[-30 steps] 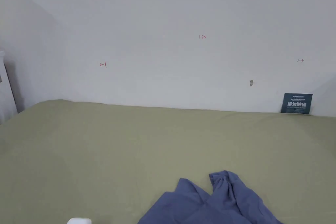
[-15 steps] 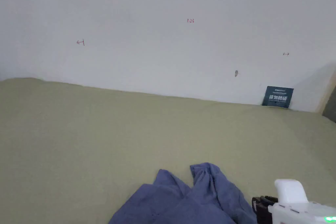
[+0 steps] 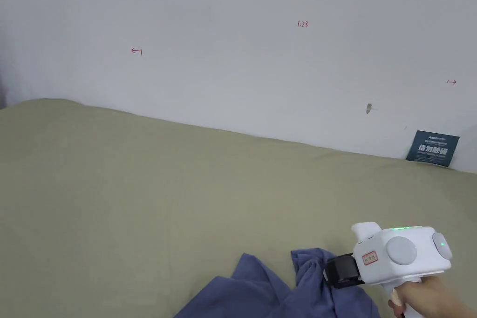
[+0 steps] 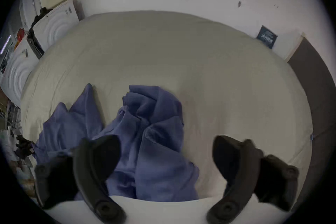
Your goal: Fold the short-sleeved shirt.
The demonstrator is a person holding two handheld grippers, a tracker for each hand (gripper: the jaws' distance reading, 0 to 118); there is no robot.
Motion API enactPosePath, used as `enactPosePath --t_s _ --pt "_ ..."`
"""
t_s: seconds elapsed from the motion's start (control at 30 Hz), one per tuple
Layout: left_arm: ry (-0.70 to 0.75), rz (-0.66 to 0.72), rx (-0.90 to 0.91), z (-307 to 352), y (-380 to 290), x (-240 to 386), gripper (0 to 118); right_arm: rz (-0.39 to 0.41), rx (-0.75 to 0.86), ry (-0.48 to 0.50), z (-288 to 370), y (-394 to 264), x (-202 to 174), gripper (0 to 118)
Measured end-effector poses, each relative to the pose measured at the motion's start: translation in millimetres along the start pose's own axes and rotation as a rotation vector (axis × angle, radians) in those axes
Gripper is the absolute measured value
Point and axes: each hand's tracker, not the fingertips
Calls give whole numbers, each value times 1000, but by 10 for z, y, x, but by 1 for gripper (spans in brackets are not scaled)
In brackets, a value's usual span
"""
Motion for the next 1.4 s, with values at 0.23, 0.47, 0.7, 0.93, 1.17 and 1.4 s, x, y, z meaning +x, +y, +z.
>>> enactPosePath --t_s 0.23,0.47,0.7,0.93,1.17,1.4 --pt "-11 30 1 -15 -12 -67 10 68 -27 -99 -15 -147 -202 6" --pt "-4 66 1 57 27 -34 10 -48 108 -15 628 -59 -56 6" --pt "-41 103 149 478 331 10 10 -136 299 25 1507 87 212 6" --pt "-20 92 340 981 1201 70 10 -154 529 7 2357 182 303 6" --pt "42 51 488 1189 1838 103 10 -134 725 -39 2939 446 402 6" --pt "120 -2 581 1287 3194 325 10 -82 805 -102 3221 1018 518 6"
